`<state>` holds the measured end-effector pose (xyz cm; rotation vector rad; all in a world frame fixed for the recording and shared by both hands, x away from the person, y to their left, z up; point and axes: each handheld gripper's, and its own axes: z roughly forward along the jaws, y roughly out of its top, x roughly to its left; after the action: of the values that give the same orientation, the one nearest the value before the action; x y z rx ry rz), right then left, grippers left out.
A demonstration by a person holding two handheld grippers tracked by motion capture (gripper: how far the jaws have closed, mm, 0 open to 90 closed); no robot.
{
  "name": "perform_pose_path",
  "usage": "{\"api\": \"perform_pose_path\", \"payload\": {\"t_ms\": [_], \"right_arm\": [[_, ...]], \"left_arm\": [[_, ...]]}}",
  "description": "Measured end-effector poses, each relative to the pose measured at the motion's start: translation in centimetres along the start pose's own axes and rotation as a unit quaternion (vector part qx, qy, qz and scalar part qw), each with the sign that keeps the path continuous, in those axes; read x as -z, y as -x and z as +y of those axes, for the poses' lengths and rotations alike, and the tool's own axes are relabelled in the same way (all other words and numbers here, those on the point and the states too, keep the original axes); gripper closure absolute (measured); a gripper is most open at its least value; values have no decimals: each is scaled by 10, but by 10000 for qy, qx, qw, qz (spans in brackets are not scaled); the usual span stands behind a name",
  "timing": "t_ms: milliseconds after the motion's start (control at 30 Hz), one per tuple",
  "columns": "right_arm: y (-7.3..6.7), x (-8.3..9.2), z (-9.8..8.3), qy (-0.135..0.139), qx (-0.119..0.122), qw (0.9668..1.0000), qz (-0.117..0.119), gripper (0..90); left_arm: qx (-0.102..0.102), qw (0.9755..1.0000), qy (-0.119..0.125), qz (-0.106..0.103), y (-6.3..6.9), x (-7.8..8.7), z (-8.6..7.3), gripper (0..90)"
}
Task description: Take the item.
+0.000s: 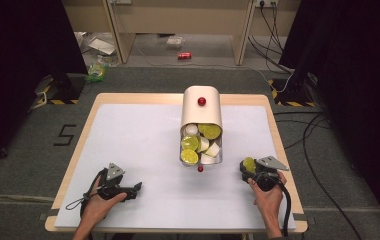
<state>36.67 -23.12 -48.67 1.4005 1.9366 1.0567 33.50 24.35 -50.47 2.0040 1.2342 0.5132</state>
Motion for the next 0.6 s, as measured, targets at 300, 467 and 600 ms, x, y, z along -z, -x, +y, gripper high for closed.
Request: {"api": "perform_pose_path", "payload": {"t_ms": [300, 467, 600], "right_arm": [[0, -2, -1, -81, 17, 10000, -48, 405], [-3, -3, -2, -187, 66, 9998, -49, 404], [-3, -3, -2, -175, 58, 9998, -49, 381]], "left_arm": [[-1, 10000, 1, 1, 0, 0, 0, 98], [-1, 10000, 1, 1, 0, 0, 0, 98], [-4, 10000, 1, 5, 0, 0, 0, 98]]}}
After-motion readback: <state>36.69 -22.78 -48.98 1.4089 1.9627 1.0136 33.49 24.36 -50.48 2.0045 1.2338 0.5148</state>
